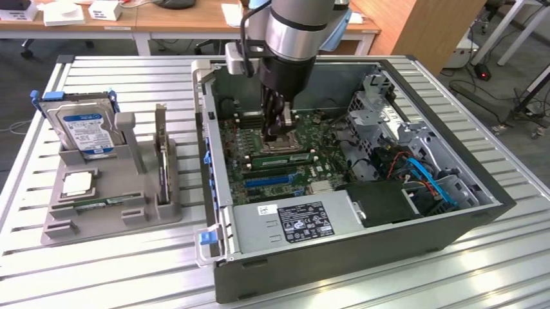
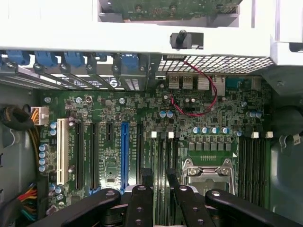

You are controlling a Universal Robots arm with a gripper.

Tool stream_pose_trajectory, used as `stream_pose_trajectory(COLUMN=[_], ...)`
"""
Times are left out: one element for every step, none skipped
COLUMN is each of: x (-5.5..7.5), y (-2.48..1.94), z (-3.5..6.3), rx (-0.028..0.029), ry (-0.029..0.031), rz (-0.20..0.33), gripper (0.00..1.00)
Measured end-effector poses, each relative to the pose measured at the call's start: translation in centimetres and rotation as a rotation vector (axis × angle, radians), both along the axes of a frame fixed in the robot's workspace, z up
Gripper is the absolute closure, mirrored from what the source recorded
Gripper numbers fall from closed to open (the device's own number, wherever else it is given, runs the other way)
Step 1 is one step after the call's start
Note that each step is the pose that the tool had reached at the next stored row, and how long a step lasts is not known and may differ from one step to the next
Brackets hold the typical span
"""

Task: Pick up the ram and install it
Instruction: 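Insert the ram into the slot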

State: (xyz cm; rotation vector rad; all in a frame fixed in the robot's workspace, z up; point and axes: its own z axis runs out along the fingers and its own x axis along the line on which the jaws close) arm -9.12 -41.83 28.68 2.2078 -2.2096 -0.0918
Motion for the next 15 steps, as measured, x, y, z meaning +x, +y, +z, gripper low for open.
stream_pose_trajectory(x=[0.0, 0.0, 0.0, 0.0, 0.0, 0.0, 0.0, 0.0, 0.0, 0.0, 0.0, 0.0, 0.0, 0.0, 0.0], y=[0.0, 0.0, 0.0, 0.0, 0.0, 0.0, 0.0, 0.0, 0.0, 0.0, 0.0, 0.0, 0.0, 0.01, 0.0], z=[-0.16, -0.31, -0.45, -0.54, -0.53, -0.54, -0.54, -0.54, -0.62, -0.74, -0.85, -0.95, -1.06, -1.18, -1.3], rx=[0.0, 0.0, 0.0, 0.0001, -0.0001, 0.0, 0.0, -0.0001, 0.0002, 0.0002, 0.0, 0.0, 0.0001, 0.0002, 0.0], ry=[0.0001, 0.0, 0.0, -0.0001, 0.0, 0.0, 0.0, 0.0001, -0.0001, -0.0001, 0.0, 0.0, 0.0, -0.0001, 0.0], rz=[0.0, 0.0, 0.0, 0.0, 0.0, 0.0, 0.0, 0.0, 0.0, 0.0, 0.0, 0.0, 0.0, 0.0, 0.0], gripper=[0.76, 0.76, 0.76, 0.76, 0.76, 0.76, 0.76, 0.76, 0.76, 0.76, 0.76, 0.76, 0.76, 0.76, 0.76])
